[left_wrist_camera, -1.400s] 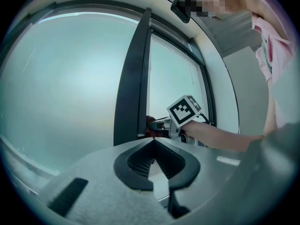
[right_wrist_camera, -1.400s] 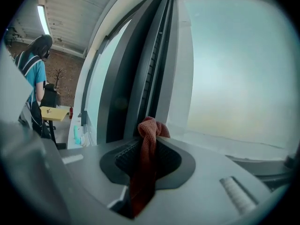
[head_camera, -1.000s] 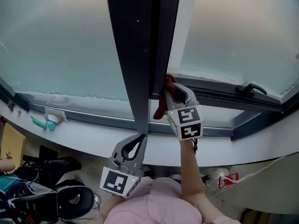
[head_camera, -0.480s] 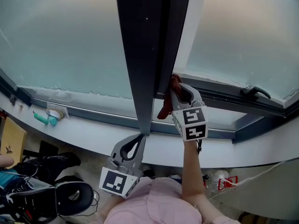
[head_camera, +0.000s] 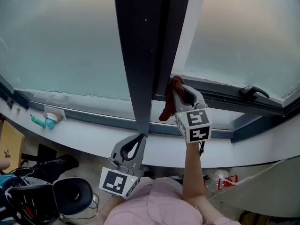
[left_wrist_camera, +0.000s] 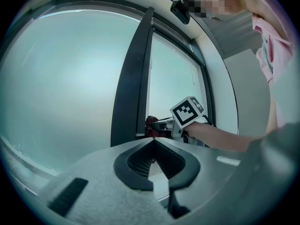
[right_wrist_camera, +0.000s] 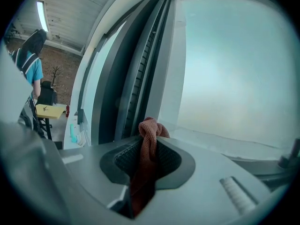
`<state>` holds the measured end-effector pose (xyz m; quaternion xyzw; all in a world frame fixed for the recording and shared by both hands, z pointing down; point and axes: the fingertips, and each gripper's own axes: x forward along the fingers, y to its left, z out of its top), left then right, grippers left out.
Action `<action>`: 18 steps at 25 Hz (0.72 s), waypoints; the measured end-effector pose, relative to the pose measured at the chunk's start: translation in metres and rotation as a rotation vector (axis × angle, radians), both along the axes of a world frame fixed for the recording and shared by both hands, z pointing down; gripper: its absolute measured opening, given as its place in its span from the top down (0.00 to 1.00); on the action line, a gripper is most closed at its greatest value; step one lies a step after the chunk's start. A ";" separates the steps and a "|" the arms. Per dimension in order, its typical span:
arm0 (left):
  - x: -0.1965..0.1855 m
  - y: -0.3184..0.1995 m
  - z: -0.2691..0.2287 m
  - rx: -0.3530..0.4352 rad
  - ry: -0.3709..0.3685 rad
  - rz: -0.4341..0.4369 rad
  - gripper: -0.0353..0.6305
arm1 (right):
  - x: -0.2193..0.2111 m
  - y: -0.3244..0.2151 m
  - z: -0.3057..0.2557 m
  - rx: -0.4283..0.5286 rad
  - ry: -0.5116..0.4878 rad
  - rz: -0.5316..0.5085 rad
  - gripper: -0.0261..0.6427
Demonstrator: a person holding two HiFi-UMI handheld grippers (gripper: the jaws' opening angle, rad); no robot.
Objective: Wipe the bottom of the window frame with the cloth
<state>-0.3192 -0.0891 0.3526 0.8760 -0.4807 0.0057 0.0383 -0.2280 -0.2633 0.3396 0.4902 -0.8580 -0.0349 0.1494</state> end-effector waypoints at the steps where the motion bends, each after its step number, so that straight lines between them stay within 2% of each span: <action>1: 0.001 -0.001 -0.001 0.005 0.005 0.001 0.95 | 0.003 0.000 0.000 0.000 -0.002 0.005 0.85; 18: 0.009 -0.002 -0.003 0.006 0.007 0.031 0.95 | 0.039 0.000 0.001 -0.001 -0.013 0.067 0.85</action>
